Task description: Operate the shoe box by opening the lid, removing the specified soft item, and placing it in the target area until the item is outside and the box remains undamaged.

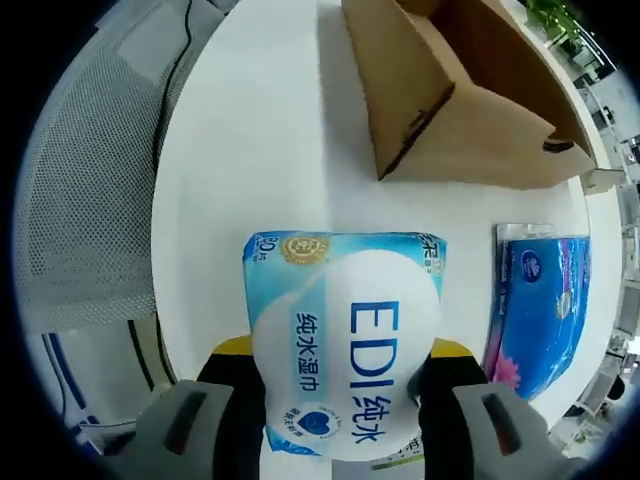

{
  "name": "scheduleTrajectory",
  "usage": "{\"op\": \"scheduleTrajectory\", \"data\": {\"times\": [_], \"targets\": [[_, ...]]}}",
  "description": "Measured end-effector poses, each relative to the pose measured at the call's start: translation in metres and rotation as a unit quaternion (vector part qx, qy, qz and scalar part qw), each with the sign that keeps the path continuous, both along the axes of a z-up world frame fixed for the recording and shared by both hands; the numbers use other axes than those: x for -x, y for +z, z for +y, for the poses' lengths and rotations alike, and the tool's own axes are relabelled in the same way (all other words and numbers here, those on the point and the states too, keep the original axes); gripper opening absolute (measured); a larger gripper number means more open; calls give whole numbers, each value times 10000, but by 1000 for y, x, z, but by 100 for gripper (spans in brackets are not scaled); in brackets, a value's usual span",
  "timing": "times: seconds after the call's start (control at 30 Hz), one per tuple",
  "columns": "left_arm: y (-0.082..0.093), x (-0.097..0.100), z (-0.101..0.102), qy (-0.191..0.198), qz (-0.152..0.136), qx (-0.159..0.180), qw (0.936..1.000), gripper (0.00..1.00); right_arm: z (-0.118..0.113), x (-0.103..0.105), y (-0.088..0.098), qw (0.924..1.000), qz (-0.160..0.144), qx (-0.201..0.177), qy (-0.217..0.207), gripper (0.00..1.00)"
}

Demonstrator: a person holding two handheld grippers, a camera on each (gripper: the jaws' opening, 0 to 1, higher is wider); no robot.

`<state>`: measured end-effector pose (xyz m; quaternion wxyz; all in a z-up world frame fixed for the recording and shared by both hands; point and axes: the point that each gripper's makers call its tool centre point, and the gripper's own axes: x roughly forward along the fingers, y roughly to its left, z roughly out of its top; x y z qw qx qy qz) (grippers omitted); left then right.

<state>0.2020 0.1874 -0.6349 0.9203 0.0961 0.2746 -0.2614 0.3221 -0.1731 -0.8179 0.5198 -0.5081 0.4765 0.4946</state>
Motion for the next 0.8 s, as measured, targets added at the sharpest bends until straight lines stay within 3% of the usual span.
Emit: {"op": "scheduleTrajectory", "data": {"times": [0.8], "targets": [[-3, -1, 7, 336, 47, -61, 9994, 76, -4, -46, 1, 9996, 19, 99, 281, 58]]}}
